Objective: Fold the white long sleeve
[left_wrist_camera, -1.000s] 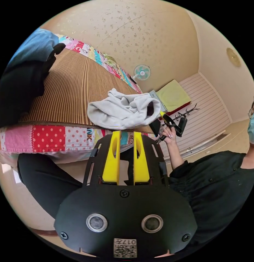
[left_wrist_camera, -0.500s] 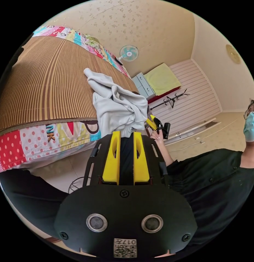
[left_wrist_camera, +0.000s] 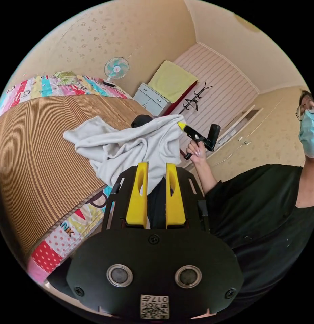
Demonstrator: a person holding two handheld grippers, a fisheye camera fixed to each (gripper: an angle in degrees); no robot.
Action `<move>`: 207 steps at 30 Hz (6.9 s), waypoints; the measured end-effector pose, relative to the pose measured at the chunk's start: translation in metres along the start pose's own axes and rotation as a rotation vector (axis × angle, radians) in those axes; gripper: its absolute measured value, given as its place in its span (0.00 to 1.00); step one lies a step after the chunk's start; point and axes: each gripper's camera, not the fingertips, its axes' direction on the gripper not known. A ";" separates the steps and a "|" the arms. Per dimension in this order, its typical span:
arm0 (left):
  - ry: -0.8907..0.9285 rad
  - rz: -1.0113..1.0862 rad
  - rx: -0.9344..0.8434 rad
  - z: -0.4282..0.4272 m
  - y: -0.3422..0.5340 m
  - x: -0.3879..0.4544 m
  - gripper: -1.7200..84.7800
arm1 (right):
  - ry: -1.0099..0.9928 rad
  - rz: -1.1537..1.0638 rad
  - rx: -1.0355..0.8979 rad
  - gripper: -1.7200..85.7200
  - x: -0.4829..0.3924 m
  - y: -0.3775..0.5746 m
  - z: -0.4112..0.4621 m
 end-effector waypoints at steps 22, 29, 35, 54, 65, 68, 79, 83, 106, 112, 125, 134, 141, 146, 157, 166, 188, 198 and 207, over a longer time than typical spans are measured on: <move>0.077 0.294 0.363 -0.061 -0.118 0.164 0.03 | -0.312 -0.151 0.217 0.14 -0.069 -0.059 -0.102; 0.039 0.308 0.472 -0.081 -0.142 0.200 0.02 | -0.324 0.102 0.164 0.20 -0.102 0.090 -0.091; -0.061 0.355 0.603 -0.108 -0.156 0.245 0.02 | -0.494 0.151 0.178 0.23 -0.147 0.106 -0.083; -0.228 0.356 0.729 -0.211 -0.186 0.302 0.02 | 0.618 0.021 0.307 0.07 -0.270 -0.049 -0.120; -0.243 0.448 0.718 -0.296 -0.156 0.293 0.03 | 0.603 -0.098 0.846 0.07 -0.276 -0.187 -0.181; -0.319 0.383 0.646 -0.296 -0.180 0.261 0.04 | 0.534 -0.119 0.635 0.07 -0.252 -0.236 -0.158; -0.648 -0.415 0.039 -0.169 -0.372 -0.156 0.13 | 0.403 0.280 -0.438 0.11 0.076 -0.375 0.211; -0.561 -0.438 0.066 -0.128 -0.268 -0.234 0.13 | 0.271 0.275 -0.465 0.12 0.098 -0.262 0.270; -0.328 -0.577 0.040 -0.081 0.015 -0.229 0.14 | 0.739 0.657 -0.128 0.12 0.240 -0.104 0.026; -0.331 -0.606 -0.034 -0.071 0.027 -0.237 0.14 | 0.425 0.521 -0.501 0.15 0.217 -0.011 0.123; -0.098 -0.488 -0.077 -0.157 0.039 -0.215 0.04 | 0.050 0.573 -0.342 0.03 0.195 0.035 0.068; -0.224 -0.551 -0.161 -0.193 0.114 -0.187 0.06 | 0.133 0.568 -0.407 0.16 0.185 0.083 0.022; -0.166 -0.587 -0.127 -0.218 0.124 -0.191 0.06 | 0.207 0.528 -0.616 0.14 0.211 0.094 0.108; -0.046 -0.543 -0.101 -0.253 0.134 -0.181 0.05 | 0.115 0.489 -0.686 0.06 0.213 0.077 0.104; -0.101 -0.579 -0.100 -0.320 0.187 -0.165 0.09 | 0.197 0.428 -0.682 0.09 0.172 0.080 0.013; -0.056 -0.531 -0.043 -0.305 0.172 -0.155 0.09 | -0.234 0.433 -0.482 0.12 0.157 0.040 0.186; -0.190 -0.723 0.170 -0.316 0.192 -0.193 0.16 | 0.252 0.295 -0.484 0.13 0.266 -0.096 0.306; -0.473 -0.964 0.687 -0.357 0.166 -0.232 0.22 | 0.118 0.377 -0.465 0.11 0.138 0.081 0.283; -0.626 -1.012 0.906 -0.332 0.100 -0.255 0.05 | 0.080 0.260 -0.360 0.04 0.140 0.114 0.268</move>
